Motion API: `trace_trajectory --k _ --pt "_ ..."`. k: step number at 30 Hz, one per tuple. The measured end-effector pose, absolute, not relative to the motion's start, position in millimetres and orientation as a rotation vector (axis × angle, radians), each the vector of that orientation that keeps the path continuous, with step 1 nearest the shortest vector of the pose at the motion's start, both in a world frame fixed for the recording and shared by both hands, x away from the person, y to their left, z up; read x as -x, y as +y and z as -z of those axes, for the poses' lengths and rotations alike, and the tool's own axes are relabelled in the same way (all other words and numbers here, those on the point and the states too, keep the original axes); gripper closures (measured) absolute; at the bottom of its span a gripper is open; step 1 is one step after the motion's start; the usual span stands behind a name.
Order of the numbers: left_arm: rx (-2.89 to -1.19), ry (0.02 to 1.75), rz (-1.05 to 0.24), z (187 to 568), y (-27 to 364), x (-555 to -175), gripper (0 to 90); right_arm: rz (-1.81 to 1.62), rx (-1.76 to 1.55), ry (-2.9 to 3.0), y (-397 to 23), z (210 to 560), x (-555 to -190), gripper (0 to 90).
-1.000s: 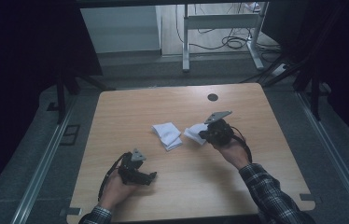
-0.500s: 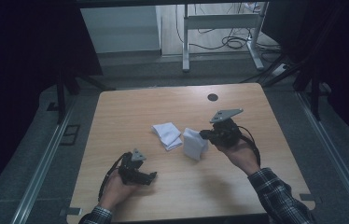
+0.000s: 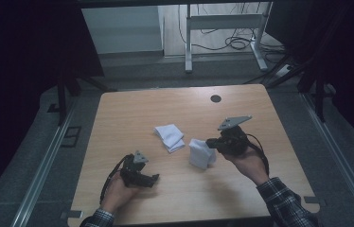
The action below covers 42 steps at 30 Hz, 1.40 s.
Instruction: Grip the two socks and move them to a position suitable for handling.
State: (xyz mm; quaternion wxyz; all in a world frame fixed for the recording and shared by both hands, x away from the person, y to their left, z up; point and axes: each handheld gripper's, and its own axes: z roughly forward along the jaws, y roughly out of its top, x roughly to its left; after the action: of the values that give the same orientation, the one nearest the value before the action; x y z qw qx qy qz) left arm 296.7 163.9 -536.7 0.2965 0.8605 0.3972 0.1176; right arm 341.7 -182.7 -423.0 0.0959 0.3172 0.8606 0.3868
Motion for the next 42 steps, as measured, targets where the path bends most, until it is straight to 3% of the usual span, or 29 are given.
trace_trajectory --k 12,21,28,42 --pt "-2.290 1.056 -0.311 536.7 163.9 -296.6 9.7 -1.005 -1.148 2.504 -229.2 470.3 -359.7 81.8" --pt "-2.289 1.057 -0.311 536.7 163.8 -296.7 9.6 -0.994 -1.203 2.465 -247.0 475.9 -359.9 68.0" --pt "-2.288 1.058 -0.312 536.7 163.7 -296.6 9.6 -1.044 -1.121 2.521 -228.1 468.2 -351.7 62.8" --pt "-2.291 1.053 -0.314 536.7 164.1 -296.8 9.7 -1.053 -0.938 2.693 -157.8 489.3 -337.7 59.7"
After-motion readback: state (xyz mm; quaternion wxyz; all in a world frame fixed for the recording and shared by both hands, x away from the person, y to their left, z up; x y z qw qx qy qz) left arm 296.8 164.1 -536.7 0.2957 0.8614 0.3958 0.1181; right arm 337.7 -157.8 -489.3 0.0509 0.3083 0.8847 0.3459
